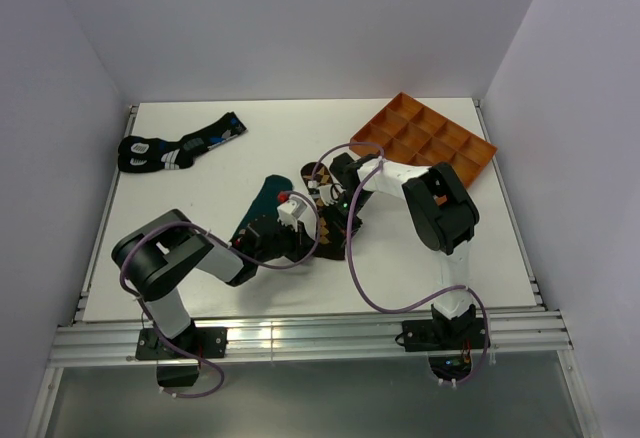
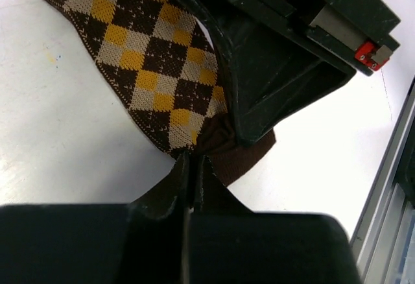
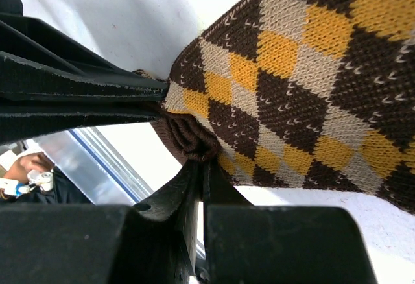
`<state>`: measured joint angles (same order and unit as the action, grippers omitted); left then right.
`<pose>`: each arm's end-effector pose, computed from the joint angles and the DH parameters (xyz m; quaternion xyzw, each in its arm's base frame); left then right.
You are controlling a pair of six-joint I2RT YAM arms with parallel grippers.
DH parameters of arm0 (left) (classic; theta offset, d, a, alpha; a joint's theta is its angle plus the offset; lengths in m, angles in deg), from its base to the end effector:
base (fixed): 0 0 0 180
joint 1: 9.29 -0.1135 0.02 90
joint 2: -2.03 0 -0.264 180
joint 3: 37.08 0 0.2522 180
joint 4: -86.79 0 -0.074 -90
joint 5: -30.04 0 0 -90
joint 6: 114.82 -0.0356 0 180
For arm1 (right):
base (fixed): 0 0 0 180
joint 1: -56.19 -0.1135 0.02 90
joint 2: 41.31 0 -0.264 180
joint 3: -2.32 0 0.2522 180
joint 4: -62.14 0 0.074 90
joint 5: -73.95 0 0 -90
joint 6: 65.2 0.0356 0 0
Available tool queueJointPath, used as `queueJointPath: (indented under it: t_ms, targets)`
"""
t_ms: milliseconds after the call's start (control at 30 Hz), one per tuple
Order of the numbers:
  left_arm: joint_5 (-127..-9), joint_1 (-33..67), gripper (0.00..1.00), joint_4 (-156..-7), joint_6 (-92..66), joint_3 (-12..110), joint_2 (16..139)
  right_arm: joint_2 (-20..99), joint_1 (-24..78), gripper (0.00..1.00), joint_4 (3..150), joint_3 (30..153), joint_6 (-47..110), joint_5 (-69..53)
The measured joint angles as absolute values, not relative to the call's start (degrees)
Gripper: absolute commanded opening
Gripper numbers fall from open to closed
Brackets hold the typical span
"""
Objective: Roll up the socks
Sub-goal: Roll the sock at the center of the board.
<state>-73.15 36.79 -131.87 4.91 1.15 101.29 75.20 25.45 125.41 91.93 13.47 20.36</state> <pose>0.1919 -0.2110 0.1121 0.1806 0.8079 -0.4149 0.3776 0.3007 0.2034 0.1330 0.3405 -0.8868 -0.3077 0.0541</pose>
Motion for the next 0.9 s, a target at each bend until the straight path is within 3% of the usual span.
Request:
queueJointPath:
  t_ms: [167, 200, 233, 267, 367, 667, 767, 800, 900]
  targets:
    - [-72.06, 37.08, 0.00, -130.10, 7.32, 1.48, 100.77, 75.05, 25.47, 0.22, 125.13, 91.80, 14.37, 19.98]
    - [-71.64, 37.21, 0.00, -128.96, 7.76, 1.61, 100.26, 74.85, 25.45, 0.27, 124.98, 91.72, 14.65, 19.79]
    - [-71.16, 37.40, 0.00, -127.56, 8.17, 1.85, 99.65, 74.59, 25.45, 0.47, 124.78, 91.61, 14.94, 19.46]
    - [-70.79, 37.56, 0.00, -126.34, 8.56, 2.09, 99.17, 74.19, 25.45, 0.54, 124.74, 91.50, 15.50, 19.39]
    - [-69.42, 38.15, 0.00, -121.55, 9.59, 3.32, 97.62, 71.92, 25.14, 0.64, 123.97, 91.39, 16.09, 17.95]
    - [-67.99, 38.37, 0.00, -111.00, 11.67, 5.24, 94.10, 65.63, 26.84, 0.68, 118.86, 89.59, 16.51, 8.84]
    - [-68.04, 38.37, 0.00, -108.66, 11.97, 6.31, 93.99, 62.79, 28.70, 0.64, 117.11, 88.31, 16.66, 7.70]
    - [-68.08, 38.37, 0.00, -108.00, 12.06, 6.68, 93.99, 61.80, 29.42, 0.58, 116.54, 87.56, 16.64, 7.53]
    - [-68.43, 38.37, 0.00, -105.86, 12.32, 7.78, 94.01, 58.46, 31.81, 0.58, 115.12, 84.87, 16.18, 7.09]
